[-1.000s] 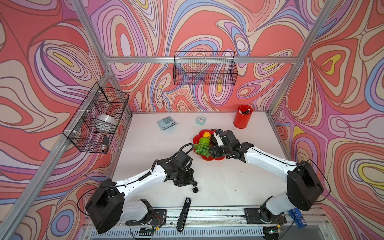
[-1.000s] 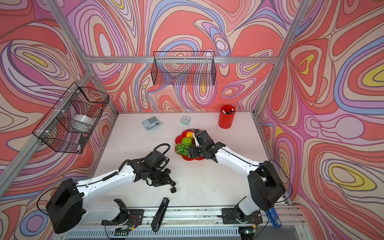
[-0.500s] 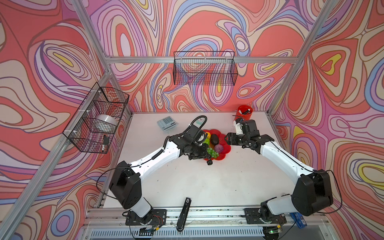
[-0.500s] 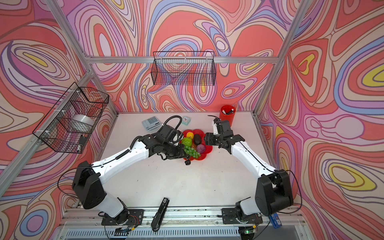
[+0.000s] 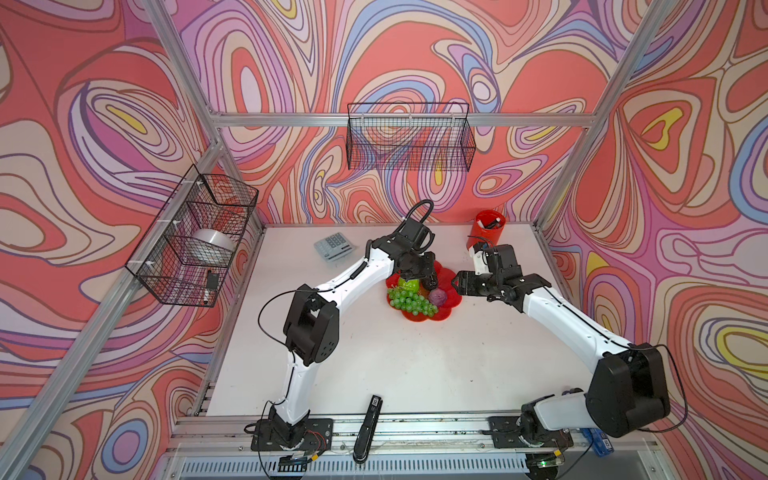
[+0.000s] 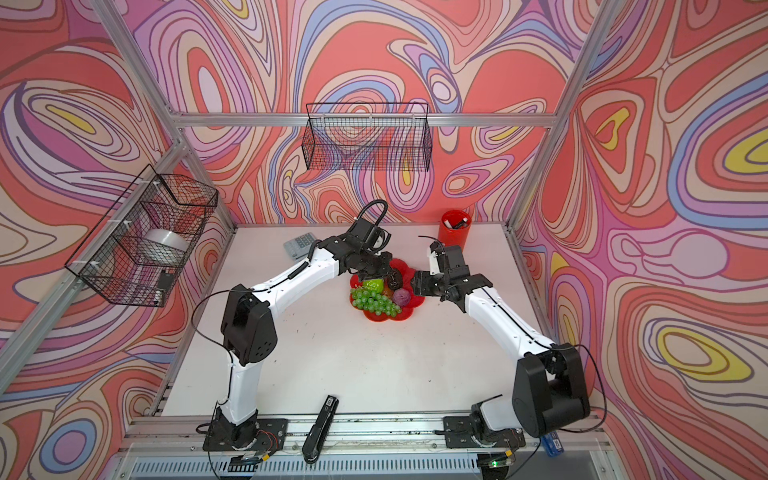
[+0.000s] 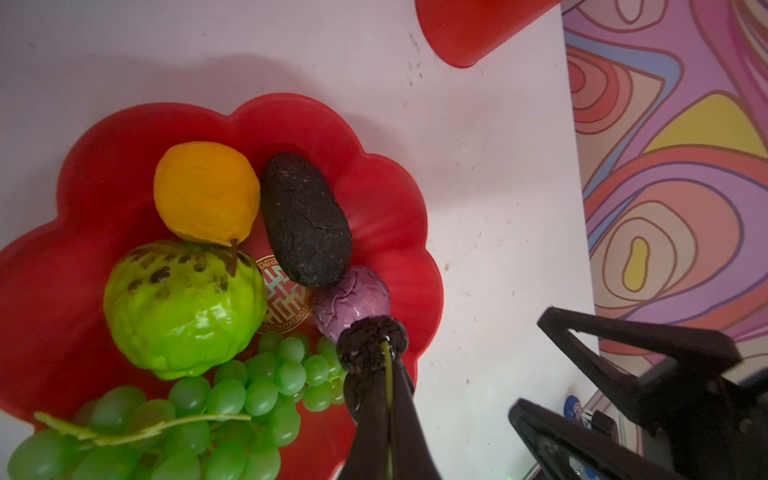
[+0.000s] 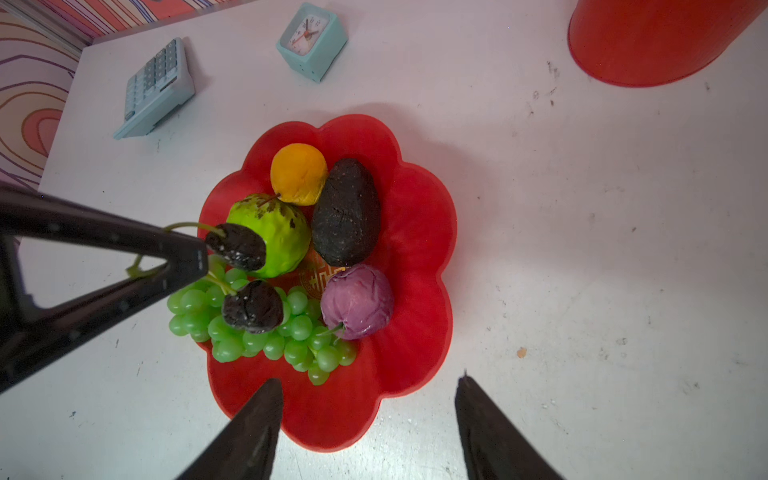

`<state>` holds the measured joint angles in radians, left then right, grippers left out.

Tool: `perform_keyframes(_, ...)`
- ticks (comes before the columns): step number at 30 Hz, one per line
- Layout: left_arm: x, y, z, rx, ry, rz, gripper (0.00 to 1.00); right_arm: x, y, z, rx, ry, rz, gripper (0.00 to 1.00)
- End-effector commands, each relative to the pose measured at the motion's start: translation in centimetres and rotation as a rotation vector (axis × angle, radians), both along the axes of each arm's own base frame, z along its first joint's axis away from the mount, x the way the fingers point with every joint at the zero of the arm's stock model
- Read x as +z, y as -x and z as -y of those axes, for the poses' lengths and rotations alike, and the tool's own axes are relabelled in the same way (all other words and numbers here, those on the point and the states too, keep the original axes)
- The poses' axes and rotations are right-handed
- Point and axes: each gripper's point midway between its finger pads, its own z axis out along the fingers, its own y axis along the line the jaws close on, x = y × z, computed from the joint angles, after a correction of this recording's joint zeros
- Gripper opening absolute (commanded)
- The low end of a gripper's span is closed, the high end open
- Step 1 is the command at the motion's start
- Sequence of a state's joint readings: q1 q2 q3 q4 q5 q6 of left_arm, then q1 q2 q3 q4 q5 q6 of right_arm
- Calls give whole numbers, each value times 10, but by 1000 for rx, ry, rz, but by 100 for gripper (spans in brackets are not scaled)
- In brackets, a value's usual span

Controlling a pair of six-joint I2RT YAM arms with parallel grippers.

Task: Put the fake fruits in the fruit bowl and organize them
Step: 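Lift the cherries with the left gripper and carry them into the red bowl, then open the left gripper to drop the cherries beside the avocado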

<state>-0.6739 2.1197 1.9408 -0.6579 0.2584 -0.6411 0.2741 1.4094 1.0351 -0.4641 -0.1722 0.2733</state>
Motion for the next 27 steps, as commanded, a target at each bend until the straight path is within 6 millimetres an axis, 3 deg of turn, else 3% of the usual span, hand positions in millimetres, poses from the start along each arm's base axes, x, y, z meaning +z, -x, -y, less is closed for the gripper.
perform_keyframes(1, -18, -7, -11, 24, -86, -19, 0, 2, 3, 6, -3, 16, 20, 69)
perform_keyframes(19, -63, -13, -10, 53, -124, -80, 0, -12, -2, 4, 11, 22, -3, 69)
perform_keyframes(21, -64, -12, -10, 50, -127, -83, 0, -13, -2, 4, 11, 23, -4, 69)
perform_keyframes(27, -48, -12, -7, 44, -98, -58, 14, -7, -5, 2, 13, 16, 6, 69)
